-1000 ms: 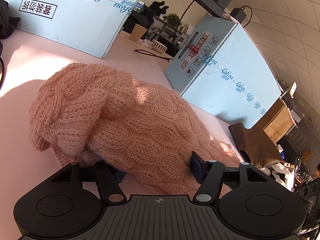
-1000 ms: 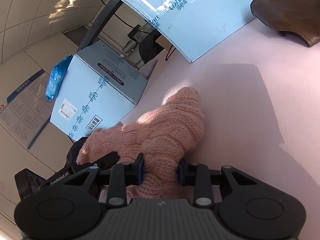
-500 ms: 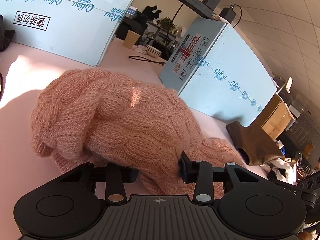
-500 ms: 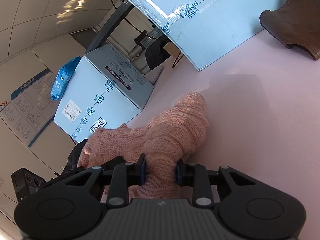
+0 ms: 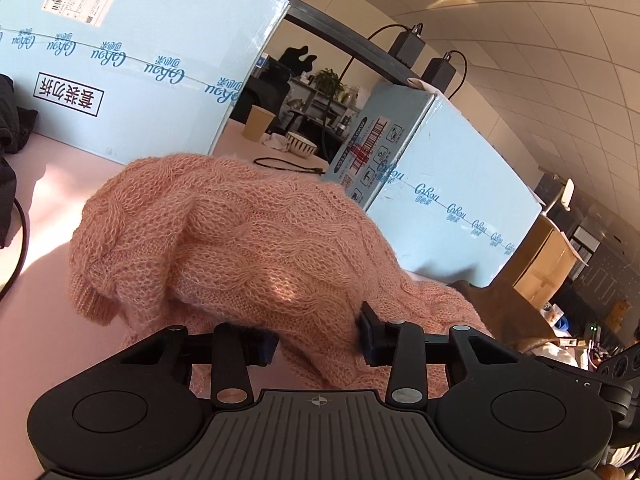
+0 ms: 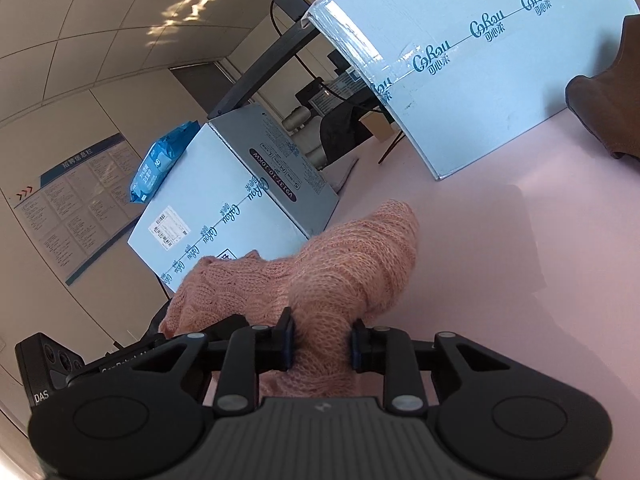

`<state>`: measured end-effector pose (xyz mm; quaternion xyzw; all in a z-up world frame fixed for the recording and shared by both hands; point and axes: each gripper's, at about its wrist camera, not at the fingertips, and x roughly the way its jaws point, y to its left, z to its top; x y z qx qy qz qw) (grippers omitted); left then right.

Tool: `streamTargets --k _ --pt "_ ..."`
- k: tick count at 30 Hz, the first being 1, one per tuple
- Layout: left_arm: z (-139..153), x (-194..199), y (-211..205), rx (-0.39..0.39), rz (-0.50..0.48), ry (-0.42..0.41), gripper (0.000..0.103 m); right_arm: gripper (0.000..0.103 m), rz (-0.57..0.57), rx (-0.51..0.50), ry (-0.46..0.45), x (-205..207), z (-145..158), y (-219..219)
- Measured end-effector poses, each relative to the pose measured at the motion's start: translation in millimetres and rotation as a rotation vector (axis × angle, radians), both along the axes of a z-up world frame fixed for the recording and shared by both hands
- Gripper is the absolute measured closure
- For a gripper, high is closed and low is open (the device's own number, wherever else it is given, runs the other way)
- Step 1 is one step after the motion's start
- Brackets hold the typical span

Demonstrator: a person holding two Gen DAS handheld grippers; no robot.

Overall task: Fold clothes
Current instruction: 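Lift the folded sweater with both grippers and carry it toward the black bag, then lower the sweater onto the black bag and open both grippers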

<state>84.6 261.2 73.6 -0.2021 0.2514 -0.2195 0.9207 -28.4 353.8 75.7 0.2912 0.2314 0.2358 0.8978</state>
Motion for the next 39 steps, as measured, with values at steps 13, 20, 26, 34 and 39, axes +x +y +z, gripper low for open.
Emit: streamTargets --k 13,20,26,34,39 --pt "32.3 -20.8 59.4 -0.042 0.137 -0.076 0.065 0.076 0.133 -0.026 -0.102 15.4 47.9 55.1" --pt "45.6 -38.2 109.4 -0.012 0.26 -0.099 0.065 0.076 0.256 -0.059 -0.148 26.8 67.6 110.6" --pt "55.0 -54.6 158.6 0.014 0.381 -0.113 0.065 0.076 0.376 -0.08 -0.183 36.5 81.8 170.9" --pt "70.0 -67.8 219.9 0.068 0.538 -0.148 0.065 0.076 0.517 -0.099 -0.25 55.4 108.5 256.0" --pt "72.0 -65.1 261.7 0.072 0.611 -0.127 0.065 0.076 0.579 -0.114 -0.275 75.0 112.3 316.5"
